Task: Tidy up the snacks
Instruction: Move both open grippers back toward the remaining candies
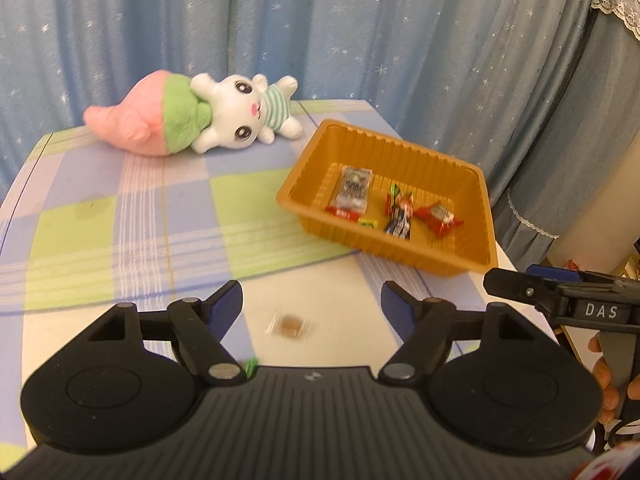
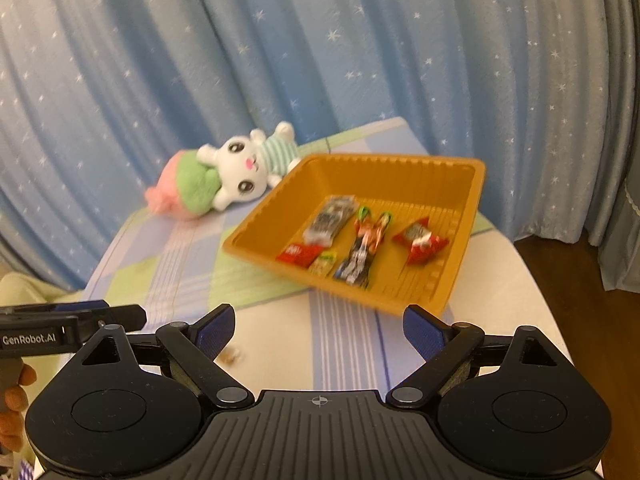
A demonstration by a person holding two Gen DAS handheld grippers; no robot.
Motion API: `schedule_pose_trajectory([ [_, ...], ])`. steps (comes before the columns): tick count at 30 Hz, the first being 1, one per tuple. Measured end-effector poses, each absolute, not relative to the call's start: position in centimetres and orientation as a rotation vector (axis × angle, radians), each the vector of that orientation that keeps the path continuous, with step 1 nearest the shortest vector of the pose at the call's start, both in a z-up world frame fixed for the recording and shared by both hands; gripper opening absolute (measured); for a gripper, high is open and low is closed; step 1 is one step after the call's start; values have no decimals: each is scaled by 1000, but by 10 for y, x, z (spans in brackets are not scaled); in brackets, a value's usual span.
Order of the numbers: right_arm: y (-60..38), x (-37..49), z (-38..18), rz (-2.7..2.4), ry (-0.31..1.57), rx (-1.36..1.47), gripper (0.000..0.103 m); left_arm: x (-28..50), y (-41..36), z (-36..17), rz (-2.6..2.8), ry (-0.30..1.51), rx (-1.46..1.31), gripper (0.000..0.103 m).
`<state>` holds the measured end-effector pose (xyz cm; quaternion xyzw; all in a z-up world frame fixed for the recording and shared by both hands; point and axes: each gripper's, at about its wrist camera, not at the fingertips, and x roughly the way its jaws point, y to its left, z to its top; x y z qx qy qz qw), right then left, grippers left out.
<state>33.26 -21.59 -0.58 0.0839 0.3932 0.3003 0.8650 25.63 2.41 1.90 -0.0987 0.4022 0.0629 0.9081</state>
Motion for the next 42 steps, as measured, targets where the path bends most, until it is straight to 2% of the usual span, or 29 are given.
schedule_pose_trajectory([
  [21,-197,251,-30,722,887,1,91,160,29,-12,196,920,-259,77],
  [42,-178,213,-67,786,985,-115,91,119,27,-50,229,1041,-274,77],
])
